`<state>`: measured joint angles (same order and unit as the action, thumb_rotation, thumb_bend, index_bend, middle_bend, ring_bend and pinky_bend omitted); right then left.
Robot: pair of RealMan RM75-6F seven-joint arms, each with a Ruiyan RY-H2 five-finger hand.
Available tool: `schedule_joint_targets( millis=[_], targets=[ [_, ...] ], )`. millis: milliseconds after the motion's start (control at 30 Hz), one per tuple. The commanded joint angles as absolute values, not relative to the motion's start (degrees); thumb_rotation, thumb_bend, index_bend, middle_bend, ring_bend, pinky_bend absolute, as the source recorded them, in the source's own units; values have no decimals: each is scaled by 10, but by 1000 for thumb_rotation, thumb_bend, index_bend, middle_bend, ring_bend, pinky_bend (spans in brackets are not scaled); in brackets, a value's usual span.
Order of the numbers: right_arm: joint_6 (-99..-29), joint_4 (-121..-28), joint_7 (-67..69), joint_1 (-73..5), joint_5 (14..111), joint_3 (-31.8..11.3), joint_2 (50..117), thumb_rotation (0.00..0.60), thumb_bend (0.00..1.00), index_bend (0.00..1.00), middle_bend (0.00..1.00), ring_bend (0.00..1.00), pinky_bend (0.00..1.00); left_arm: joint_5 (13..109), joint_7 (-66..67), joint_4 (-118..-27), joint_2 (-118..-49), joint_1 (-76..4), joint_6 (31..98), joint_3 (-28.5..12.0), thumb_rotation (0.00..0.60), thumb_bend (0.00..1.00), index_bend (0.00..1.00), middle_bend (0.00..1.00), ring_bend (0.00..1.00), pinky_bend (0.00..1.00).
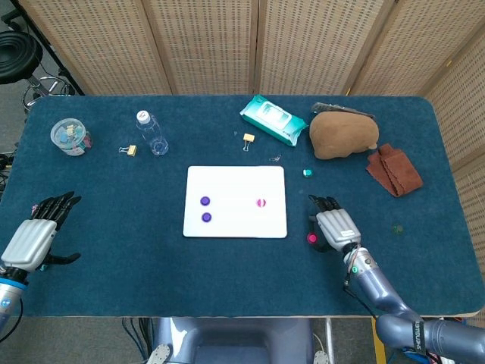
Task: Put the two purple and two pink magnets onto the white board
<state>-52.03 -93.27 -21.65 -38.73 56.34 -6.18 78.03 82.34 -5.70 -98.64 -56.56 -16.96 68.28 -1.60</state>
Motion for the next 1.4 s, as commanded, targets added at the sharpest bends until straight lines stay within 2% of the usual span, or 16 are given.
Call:
schedule_joint_targets(
  millis=[33,300,767,1333,1400],
  targets=[
    [-516,-944,-248,-415,546,-80,796,600,385,579,0,0,0,826,-59,-986,-565,-171,682,-16,600,101,0,0,0,0],
    [-509,-925,-323,-488,453,-119,861,600,413,575,0,0,0,829,-72,-981,-562,-172,679,-15,600,101,0,0,0,0],
    [-519,-834,-409,-582,303,-141,959,600,422,573,0,0,0,835,-94,-973,-557,-176,671,-13,600,102,0,0,0,0],
    [-531,-811,-437,-622,235,-148,985,600,425,568,0,0,0,835,-101,-973,-555,-177,669,-12,600,102,0,0,0,0],
    [-531,-812,-437,-624,233,-148,984,600,424,530,0,0,0,835,-102,-973,-555,-177,670,-12,600,102,0,0,0,0]
  ],
)
